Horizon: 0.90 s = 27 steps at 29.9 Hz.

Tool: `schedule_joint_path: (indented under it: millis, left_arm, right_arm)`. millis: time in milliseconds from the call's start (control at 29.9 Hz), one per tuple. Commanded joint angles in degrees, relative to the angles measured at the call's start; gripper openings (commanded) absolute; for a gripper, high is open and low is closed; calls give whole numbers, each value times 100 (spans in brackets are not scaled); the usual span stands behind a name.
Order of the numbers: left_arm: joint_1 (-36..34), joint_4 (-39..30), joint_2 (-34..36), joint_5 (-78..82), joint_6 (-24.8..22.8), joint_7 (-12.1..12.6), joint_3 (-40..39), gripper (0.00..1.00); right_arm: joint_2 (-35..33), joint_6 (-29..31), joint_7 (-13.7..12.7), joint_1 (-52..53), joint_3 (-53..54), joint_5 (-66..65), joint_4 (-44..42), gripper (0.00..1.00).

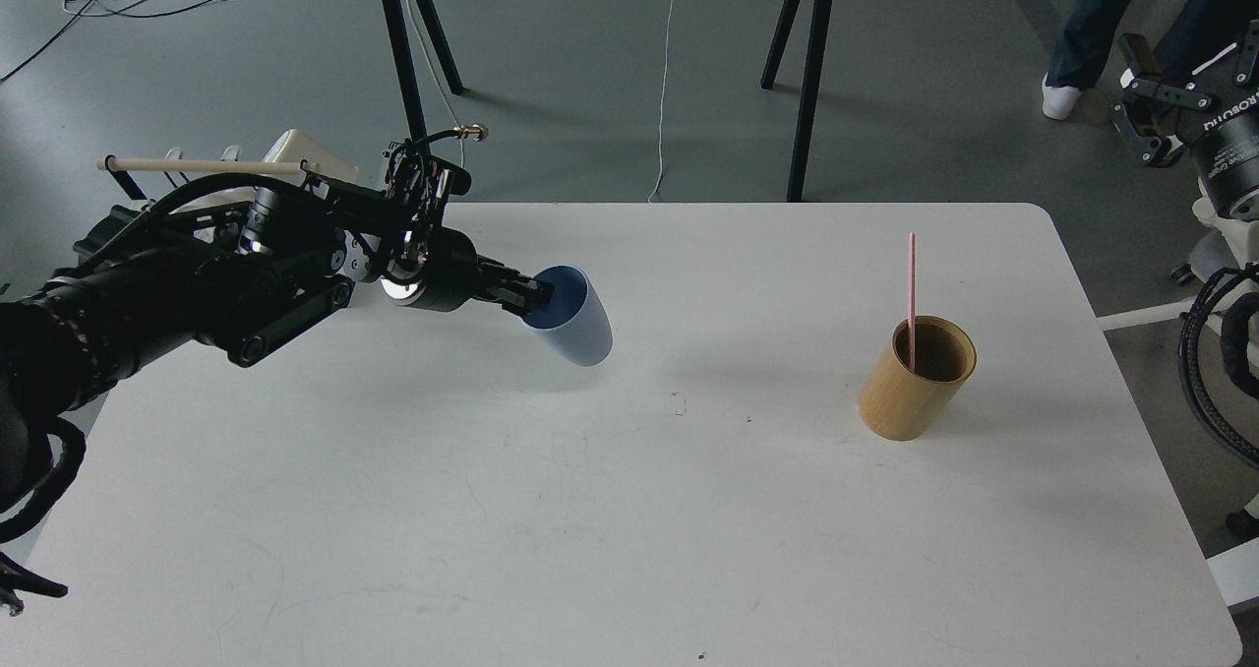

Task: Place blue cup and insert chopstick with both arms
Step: 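Carry the blue cup toward the table center and set it down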

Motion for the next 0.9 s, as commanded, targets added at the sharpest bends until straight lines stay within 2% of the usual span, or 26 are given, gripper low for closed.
schedule_joint_path:
  millis: [0,668,869]
  left_arm:
    - [-162,154,-303,0,4,0,386,0]
    - [-242,339,-1235,88,-5,0,535,0]
    - [-251,330,-1252,88,-14,0,527,10]
  right_arm:
    - [-12,15,0,2,25,10,-196,97]
    - [5,15,0,-15,52,10,-364,97]
    - [32,15,0,-15,52,10,-364,97]
